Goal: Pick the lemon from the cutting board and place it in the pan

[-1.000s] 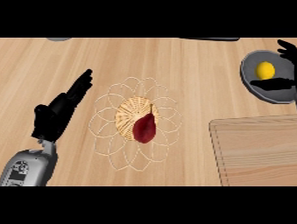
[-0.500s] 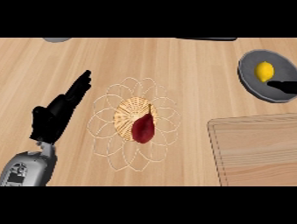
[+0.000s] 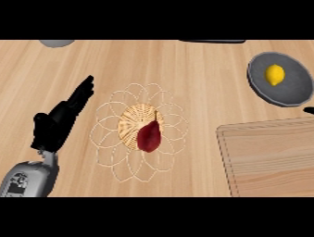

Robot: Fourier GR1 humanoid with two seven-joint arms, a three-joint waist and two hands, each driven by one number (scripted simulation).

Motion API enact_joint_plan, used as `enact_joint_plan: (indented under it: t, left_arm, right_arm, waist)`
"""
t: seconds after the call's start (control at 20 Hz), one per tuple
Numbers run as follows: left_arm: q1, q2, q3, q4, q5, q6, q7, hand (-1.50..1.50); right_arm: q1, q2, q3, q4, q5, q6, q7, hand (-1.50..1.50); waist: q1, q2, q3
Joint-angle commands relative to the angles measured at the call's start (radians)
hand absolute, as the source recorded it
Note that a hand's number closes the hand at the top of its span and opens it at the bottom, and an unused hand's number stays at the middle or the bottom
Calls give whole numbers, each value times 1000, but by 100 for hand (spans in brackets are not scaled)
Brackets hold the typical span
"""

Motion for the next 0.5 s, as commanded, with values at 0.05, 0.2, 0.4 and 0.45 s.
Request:
enact_joint_plan:
  t: [0.05,0.2,0.4,0.45]
  left_arm:
    - [42,13,11,-35,13,-15,-5,0]
    - [2,20,21,-7,16,-24,14,0]
    - [1,8,20,-14,8,-11,21,0]
    - [28,12,24,-33,23,-21,24,0]
  right_arm:
    - [89,-43,-12,4,-14,111,-96,-150]
    - [120,-31,-11,-2,-15,117,-126,-150]
    - [155,7,-4,-17,-15,110,-166,-150]
    - [189,22,3,-21,-9,105,-203,-150]
  waist:
    - [-4,-8,0]
    - [-10,-7,0]
    - [-19,-13,-1]
    - [-15,-13,-1]
